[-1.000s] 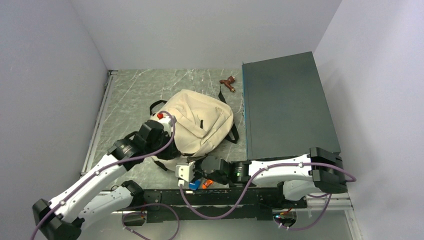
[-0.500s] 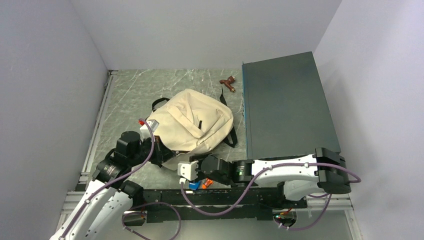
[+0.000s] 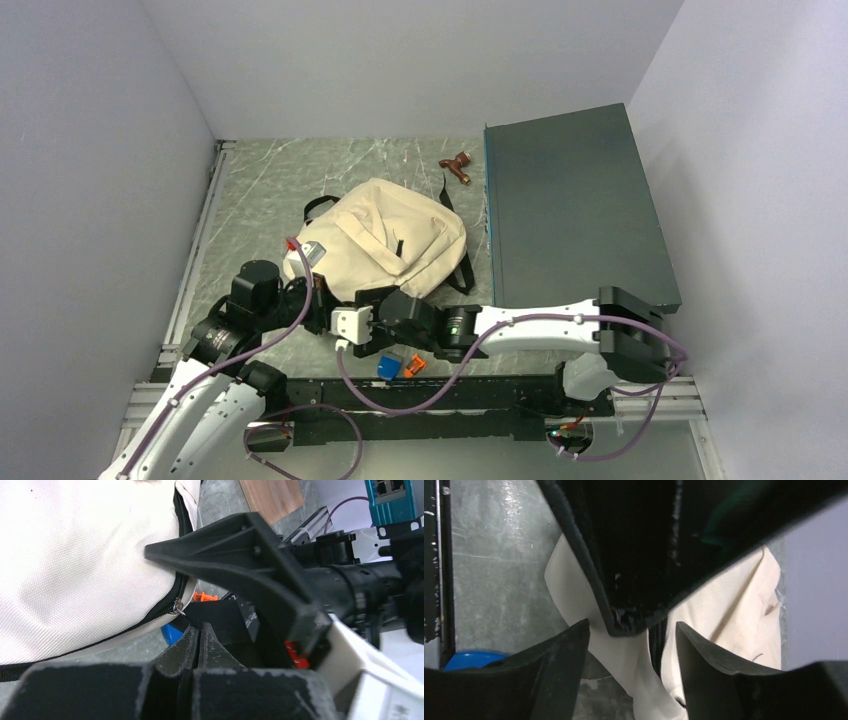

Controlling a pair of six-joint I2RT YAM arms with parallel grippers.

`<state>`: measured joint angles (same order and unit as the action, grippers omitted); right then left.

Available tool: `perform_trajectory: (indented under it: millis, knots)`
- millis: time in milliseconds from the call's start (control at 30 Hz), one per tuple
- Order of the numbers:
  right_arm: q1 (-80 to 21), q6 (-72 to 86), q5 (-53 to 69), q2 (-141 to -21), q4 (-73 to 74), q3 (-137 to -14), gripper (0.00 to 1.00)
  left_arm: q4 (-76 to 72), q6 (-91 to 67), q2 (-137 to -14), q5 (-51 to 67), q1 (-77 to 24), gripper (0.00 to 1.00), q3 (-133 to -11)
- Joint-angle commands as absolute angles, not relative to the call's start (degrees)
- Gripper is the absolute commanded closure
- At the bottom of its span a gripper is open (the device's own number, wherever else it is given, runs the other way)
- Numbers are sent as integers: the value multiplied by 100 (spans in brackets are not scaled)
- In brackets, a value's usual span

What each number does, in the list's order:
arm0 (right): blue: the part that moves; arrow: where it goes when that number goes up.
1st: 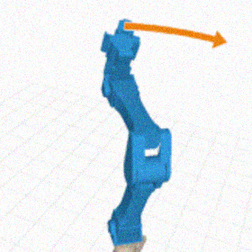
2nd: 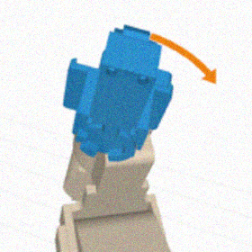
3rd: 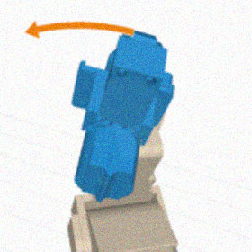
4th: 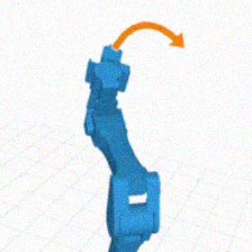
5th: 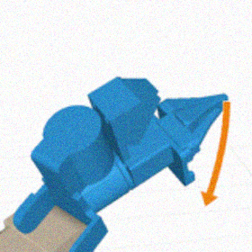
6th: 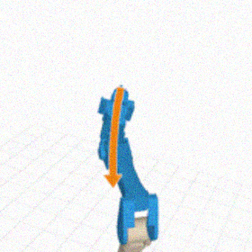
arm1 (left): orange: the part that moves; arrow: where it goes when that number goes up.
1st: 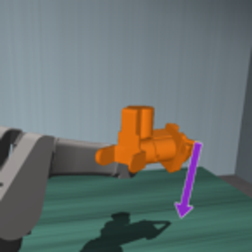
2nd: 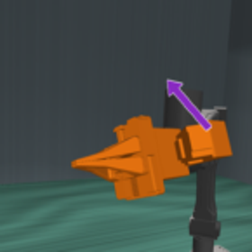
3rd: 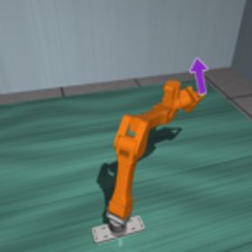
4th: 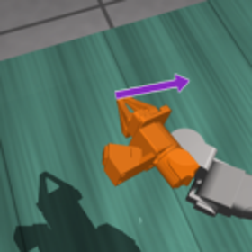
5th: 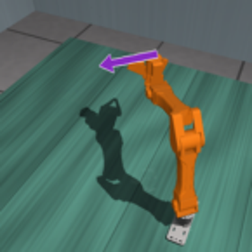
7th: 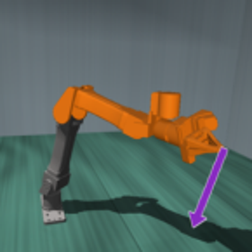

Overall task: Pack the student bag
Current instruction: Zip the student bag at the center of the board.

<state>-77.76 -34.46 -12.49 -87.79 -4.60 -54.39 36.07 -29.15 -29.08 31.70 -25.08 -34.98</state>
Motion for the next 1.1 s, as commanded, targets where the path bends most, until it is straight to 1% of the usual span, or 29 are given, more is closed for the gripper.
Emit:
perform_trajectory:
  millis: [0, 33, 67, 133, 233, 267, 333, 400, 467, 567, 600, 667, 833, 967, 1067]
  knots:
    - [-7725, -3654, -1502, -9117, -1051, -5825, 54, 3528, -2739, -2872, 3241, -2496, 100, -3913]
    - [-7719, -3671, -1698, -9185, -1096, -5842, 95, 3559, -2778, -2906, 3042, -2496, 100, -3907]
    - [-7717, -3678, -2010, -9227, -1199, -5807, 100, 3598, -2881, -2965, 2734, -2496, 100, -3884]
    - [-7721, -3708, -2464, -9197, -1256, -5658, 100, 3832, -3277, -3195, 1705, -2496, 100, -3835]
    - [-7743, -3577, -3006, -8933, -1309, -5167, 100, 4057, -4072, -3790, -389, -2475, 100, -3554]
    - [-7737, -3510, -3161, -8929, -1252, -5011, 100, 3970, -4248, -4050, -692, -2352, 100, -3415]
    - [-7675, -3345, -3274, -8916, -1213, -4783, 100, 3677, -4562, -4443, -594, -1990, 100, -3184]
    - [-7615, -3176, -3372, -8929, -1136, -4685, 100, 3484, -4778, -4471, -886, -1867, 100, -2963]
    - [-7600, -3133, -3454, -8919, -1182, -4569, 100, 3824, -4662, -4261, -1328, -1765, 100, -3064]
    - [-7585, -3116, -3428, -8743, -1254, -4372, 100, 4236, -4408, -3491, -1864, -1758, 100, -3282]
    - [-7578, -3091, -3382, -8676, -1213, -4330, 100, 4104, -4174, -3249, -1795, -1758, 100, -3274]
    - [-7587, -3159, -3130, -8510, -1287, -4185, 100, 3554, -3678, -3049, -1110, -1758, 100, -3207]
    - [-7666, -3045, -2830, -8237, -1322, -3993, 100, 2957, -3666, -3105, 570, -1762, 100, -3115]
    - [-7667, -3045, -2391, -7918, -1416, -3917, 100, 2448, -3578, -2887, 1475, -1767, 100, -3051]
    - [-7695, -2992, -2271, -8021, -1056, -4346, 100, 2558, -3435, -3125, 1890, -1767, 100, -3205]
